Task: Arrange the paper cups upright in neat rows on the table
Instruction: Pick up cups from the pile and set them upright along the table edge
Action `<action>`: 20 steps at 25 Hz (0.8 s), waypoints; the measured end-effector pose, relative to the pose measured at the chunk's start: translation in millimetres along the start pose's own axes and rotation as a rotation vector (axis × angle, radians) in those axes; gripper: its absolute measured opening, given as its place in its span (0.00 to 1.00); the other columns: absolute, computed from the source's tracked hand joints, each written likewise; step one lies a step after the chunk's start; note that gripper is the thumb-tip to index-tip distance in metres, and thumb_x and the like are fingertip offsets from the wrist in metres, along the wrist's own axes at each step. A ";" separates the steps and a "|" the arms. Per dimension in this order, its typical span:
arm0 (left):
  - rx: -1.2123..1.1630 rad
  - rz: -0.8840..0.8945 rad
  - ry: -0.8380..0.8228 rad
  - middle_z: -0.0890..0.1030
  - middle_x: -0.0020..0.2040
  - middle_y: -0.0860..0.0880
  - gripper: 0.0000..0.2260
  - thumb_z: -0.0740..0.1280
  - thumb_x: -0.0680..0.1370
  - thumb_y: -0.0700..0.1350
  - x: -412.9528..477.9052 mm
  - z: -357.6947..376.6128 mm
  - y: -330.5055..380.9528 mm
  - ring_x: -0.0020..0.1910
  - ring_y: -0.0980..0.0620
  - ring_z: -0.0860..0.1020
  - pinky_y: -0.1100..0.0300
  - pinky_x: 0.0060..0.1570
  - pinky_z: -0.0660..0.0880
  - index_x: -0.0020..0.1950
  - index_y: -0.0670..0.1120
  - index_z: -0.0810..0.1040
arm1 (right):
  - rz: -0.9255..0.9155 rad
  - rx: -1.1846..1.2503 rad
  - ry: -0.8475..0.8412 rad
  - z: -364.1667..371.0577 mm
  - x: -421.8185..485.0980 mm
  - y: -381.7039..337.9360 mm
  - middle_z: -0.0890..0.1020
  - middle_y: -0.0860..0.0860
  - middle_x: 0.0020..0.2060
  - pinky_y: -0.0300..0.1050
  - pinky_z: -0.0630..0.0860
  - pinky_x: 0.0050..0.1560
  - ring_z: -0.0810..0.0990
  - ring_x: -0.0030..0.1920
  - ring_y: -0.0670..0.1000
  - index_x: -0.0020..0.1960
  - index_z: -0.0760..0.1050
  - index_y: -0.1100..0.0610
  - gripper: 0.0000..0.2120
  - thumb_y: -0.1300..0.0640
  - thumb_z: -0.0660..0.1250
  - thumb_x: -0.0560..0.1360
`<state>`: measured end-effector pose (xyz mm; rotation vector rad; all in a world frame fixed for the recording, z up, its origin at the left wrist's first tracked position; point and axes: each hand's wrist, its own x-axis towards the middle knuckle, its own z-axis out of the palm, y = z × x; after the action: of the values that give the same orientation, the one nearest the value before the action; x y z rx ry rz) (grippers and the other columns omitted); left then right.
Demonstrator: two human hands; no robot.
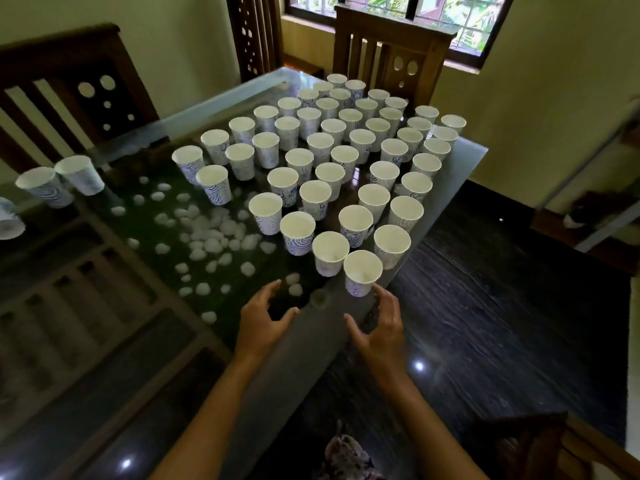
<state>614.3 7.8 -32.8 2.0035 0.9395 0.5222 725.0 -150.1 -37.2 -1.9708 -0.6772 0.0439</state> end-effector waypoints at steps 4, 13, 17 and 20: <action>0.173 0.126 -0.006 0.75 0.64 0.45 0.24 0.72 0.72 0.45 -52.2 -82.5 -42.8 0.64 0.48 0.72 0.62 0.61 0.64 0.66 0.43 0.72 | -0.061 -0.056 -0.252 37.9 -44.8 -55.4 0.73 0.55 0.61 0.38 0.67 0.64 0.70 0.61 0.48 0.66 0.68 0.61 0.27 0.59 0.73 0.69; 0.342 -0.136 0.325 0.77 0.60 0.40 0.25 0.75 0.69 0.45 -164.0 -294.7 -157.7 0.60 0.42 0.75 0.52 0.60 0.70 0.64 0.41 0.74 | -0.324 -0.164 -0.790 184.9 -129.6 -212.4 0.66 0.50 0.68 0.42 0.67 0.63 0.68 0.66 0.51 0.72 0.62 0.56 0.30 0.55 0.69 0.73; 0.322 -0.247 0.455 0.77 0.61 0.39 0.25 0.74 0.69 0.45 -173.6 -356.5 -180.4 0.60 0.41 0.75 0.52 0.60 0.70 0.64 0.39 0.74 | -0.467 -0.150 -0.905 247.1 -142.6 -267.8 0.69 0.54 0.66 0.43 0.64 0.65 0.67 0.67 0.53 0.70 0.64 0.58 0.28 0.55 0.69 0.73; 0.316 -0.302 0.522 0.76 0.62 0.41 0.25 0.73 0.70 0.47 -168.2 -397.8 -200.6 0.61 0.43 0.74 0.54 0.60 0.69 0.65 0.40 0.73 | -0.536 -0.145 -0.969 294.5 -143.1 -305.8 0.69 0.55 0.66 0.44 0.63 0.66 0.66 0.68 0.54 0.70 0.64 0.59 0.29 0.57 0.70 0.72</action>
<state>164.8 156.1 20.5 1.9770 1.7030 0.7821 377.9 123.3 37.0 -1.7652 -1.8502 0.6637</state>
